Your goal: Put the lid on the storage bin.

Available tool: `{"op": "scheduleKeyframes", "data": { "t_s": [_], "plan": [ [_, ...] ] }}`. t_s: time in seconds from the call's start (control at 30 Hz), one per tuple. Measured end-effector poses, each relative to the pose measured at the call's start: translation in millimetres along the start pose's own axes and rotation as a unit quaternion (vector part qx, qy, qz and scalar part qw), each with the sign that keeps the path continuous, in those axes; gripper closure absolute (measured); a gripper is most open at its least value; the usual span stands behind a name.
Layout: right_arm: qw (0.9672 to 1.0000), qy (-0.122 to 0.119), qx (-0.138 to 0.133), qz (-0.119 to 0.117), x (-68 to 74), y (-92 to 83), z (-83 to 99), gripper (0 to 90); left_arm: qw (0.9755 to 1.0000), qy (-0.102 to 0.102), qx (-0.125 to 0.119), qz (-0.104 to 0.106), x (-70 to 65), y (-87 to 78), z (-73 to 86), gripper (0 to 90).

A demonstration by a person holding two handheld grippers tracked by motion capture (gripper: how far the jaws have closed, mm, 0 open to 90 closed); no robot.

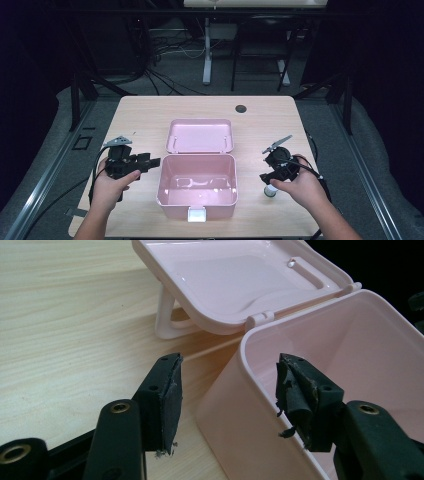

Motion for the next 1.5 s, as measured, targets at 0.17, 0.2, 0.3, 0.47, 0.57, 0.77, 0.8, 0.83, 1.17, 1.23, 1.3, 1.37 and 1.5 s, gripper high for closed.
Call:
{"op": "scheduleKeyframes", "data": {
  "t_s": [0.17, 0.2, 0.3, 0.47, 0.57, 0.77, 0.8, 0.83, 1.17, 1.23, 1.3, 1.37, 1.5],
  "plan": [
    [0.9999, 0.007, 0.012, 0.002, -5.3, 4.0, 1.0, 43.0, 0.9998, 0.017, 0.004, -0.013, 0.2, 0.9, 1.2, 44.4],
    [0.9999, 0.008, 0.015, 0.002, -5.9, 4.5, 1.3, 42.7, 0.9998, 0.017, 0.004, -0.013, 0.1, 0.8, 1.1, 44.4],
    [0.9997, 0.01, 0.023, 0.002, -7.6, 5.9, 2.3, 41.4, 0.9997, 0.019, 0.007, -0.015, -0.6, 0.5, 1.5, 44.7],
    [0.9991, 0.017, 0.039, 0.005, -11.5, 9.1, 5.3, 39.9, 0.9994, 0.017, 0.02, -0.022, -0.6, 0.1, 3.2, 45.2],
    [0.9987, 0.017, 0.049, 0.003, -13.6, 11.1, 7.2, 38.7, 0.9993, 0.018, 0.024, -0.024, 0.2, 0.1, 3.7, 44.5],
    [0.9963, 0.029, 0.081, -0.003, -17.9, 18.2, 13.7, 39.0, 0.9993, 0.022, 0.026, -0.018, -0.7, 1.8, 4.1, 44.5],
    [0.9955, 0.035, 0.088, -0.007, -18.0, 20.0, 15.3, 38.9, 0.9993, 0.021, 0.026, -0.017, -0.8, 1.7, 4.2, 44.4],
    [0.995, 0.034, 0.094, -0.005, -18.9, 20.9, 16.5, 39.0, 0.9993, 0.018, 0.028, -0.016, -0.8, 1.7, 4.5, 44.5],
    [0.9925, 0.039, 0.115, -0.014, -19.9, 31.4, 23.1, 39.0, 0.9994, 0.007, 0.029, -0.015, 0.9, 0.5, 4.8, 44.7],
    [0.992, 0.038, 0.12, -0.009, -19.3, 33.7, 24.2, 39.0, 0.9994, 0.007, 0.029, -0.014, 1.3, 0.5, 4.9, 44.6],
    [0.9915, 0.035, 0.125, -0.008, -18.7, 34.9, 24.5, 39.2, 0.9995, 0.005, 0.029, -0.015, 1.5, 0.4, 5.0, 44.7],
    [0.9911, 0.034, 0.129, -0.008, -16.9, 36.4, 24.4, 40.1, 0.9995, 0.004, 0.028, -0.013, 1.7, 0.4, 5.0, 44.6],
    [0.9902, 0.032, 0.135, -0.009, -13.8, 39.4, 24.9, 41.5, 0.9995, 0.003, 0.028, -0.013, 1.7, 0.1, 5.0, 44.6]
  ]
}}
Point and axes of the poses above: each handheld gripper's, and its own axes: y roughly forward along the jaws, z roughly out of its underside, x roughly to its left, the point moved 7 cm from there along y, roughly forward along the jaws
